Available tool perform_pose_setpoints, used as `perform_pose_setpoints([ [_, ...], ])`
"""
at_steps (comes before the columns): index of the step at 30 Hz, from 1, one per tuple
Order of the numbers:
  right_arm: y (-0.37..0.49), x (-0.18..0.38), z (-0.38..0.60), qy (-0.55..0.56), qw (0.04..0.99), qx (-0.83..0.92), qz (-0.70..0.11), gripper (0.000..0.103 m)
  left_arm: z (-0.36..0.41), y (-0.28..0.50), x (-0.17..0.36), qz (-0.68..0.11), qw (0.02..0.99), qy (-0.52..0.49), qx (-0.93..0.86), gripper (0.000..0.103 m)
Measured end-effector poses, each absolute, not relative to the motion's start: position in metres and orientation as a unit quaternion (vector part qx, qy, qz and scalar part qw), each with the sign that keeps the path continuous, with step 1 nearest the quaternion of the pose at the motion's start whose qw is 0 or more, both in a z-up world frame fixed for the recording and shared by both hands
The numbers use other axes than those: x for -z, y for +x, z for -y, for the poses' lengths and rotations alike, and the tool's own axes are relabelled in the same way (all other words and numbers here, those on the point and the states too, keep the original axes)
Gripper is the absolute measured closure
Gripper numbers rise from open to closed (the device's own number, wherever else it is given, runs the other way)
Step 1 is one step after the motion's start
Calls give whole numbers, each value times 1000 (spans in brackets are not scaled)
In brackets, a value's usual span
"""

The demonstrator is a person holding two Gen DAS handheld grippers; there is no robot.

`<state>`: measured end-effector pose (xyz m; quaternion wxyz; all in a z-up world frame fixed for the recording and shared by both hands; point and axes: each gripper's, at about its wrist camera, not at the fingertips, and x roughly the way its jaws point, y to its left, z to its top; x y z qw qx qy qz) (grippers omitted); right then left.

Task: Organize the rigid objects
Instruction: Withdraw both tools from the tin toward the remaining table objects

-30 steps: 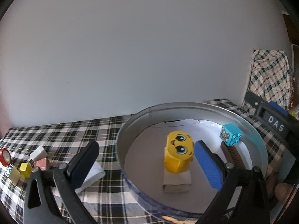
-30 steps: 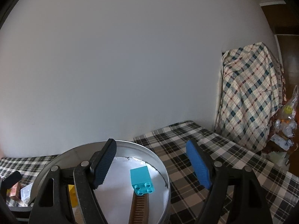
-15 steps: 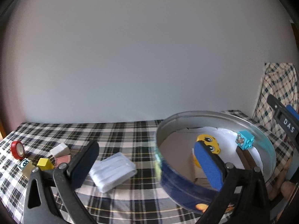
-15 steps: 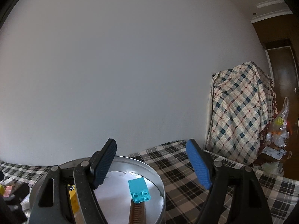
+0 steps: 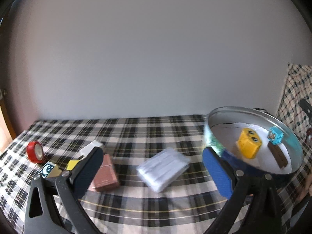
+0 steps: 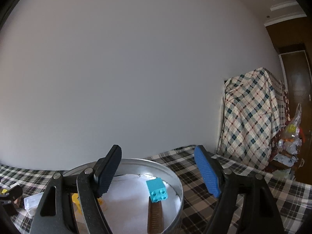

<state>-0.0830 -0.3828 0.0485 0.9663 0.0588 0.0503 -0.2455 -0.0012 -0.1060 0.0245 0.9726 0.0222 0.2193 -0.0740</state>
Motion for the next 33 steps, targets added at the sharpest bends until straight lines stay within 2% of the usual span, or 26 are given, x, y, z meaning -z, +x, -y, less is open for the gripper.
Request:
perform_pose_setpoints([
  [11, -76, -43, 343, 66, 971, 208, -99, 24, 34, 23, -17, -258, 965, 11, 48, 0],
  [22, -48, -35, 233, 45, 981, 92, -163, 24, -28, 39, -6, -278, 960, 22, 30, 0],
  [33, 13, -14, 147, 56, 953, 65, -291, 24, -74, 62, 13, -356, 934, 25, 35, 0],
])
